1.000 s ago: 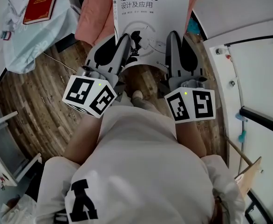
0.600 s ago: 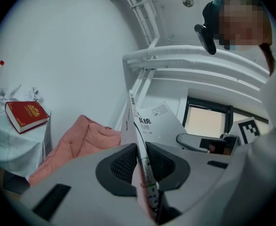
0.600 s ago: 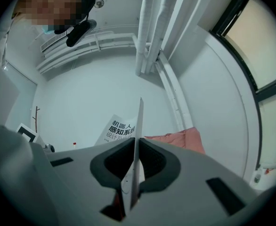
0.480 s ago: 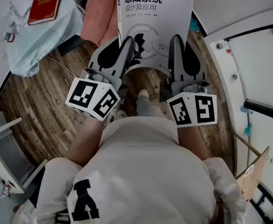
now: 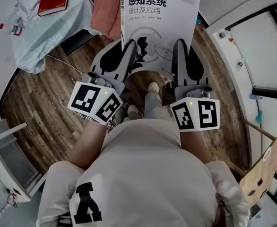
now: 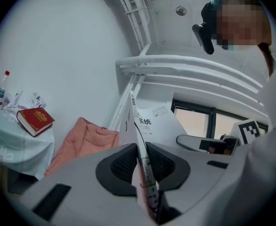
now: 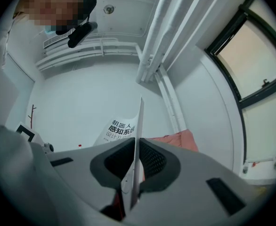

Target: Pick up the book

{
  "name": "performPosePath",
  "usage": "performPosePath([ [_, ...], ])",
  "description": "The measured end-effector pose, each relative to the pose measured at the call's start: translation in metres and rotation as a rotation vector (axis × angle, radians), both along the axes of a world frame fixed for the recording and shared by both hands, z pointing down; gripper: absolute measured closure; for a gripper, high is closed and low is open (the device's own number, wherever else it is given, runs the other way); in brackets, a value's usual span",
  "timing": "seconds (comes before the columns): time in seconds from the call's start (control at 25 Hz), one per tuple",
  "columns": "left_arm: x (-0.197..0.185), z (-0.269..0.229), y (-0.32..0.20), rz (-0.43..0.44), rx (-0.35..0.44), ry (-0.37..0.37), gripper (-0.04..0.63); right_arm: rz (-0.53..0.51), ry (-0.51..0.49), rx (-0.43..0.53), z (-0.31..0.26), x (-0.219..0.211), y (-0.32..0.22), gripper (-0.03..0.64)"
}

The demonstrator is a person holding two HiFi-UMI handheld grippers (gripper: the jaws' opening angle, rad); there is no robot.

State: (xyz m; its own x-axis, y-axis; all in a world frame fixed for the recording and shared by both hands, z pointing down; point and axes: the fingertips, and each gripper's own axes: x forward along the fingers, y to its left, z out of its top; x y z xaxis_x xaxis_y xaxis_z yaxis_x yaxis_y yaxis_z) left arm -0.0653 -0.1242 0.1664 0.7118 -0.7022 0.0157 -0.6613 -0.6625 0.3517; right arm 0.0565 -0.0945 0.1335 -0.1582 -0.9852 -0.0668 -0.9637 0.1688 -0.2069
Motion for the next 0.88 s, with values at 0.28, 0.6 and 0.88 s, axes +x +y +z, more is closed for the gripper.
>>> performPosePath([
  [0.28,0.0007,0.0032,-0.0001,-0.049,-0.03,-0.037,0.54,-0.055,-0.038,-0.033,0.0099,0.0059,-0.01,0.57],
  [0.6,0.0012,-0.0022,0.0034,-0.068,-0.017,-0.03,0.54,-0.069,-0.04,-0.02,0.004,0.0055,-0.0072,0.571],
  [0.88,0.0025,-0.0023,0.0039,-0.067,-0.017,-0.023,0.54,-0.07,-0.038,-0.027,0.0041,0.0063,-0.009,0.571],
])
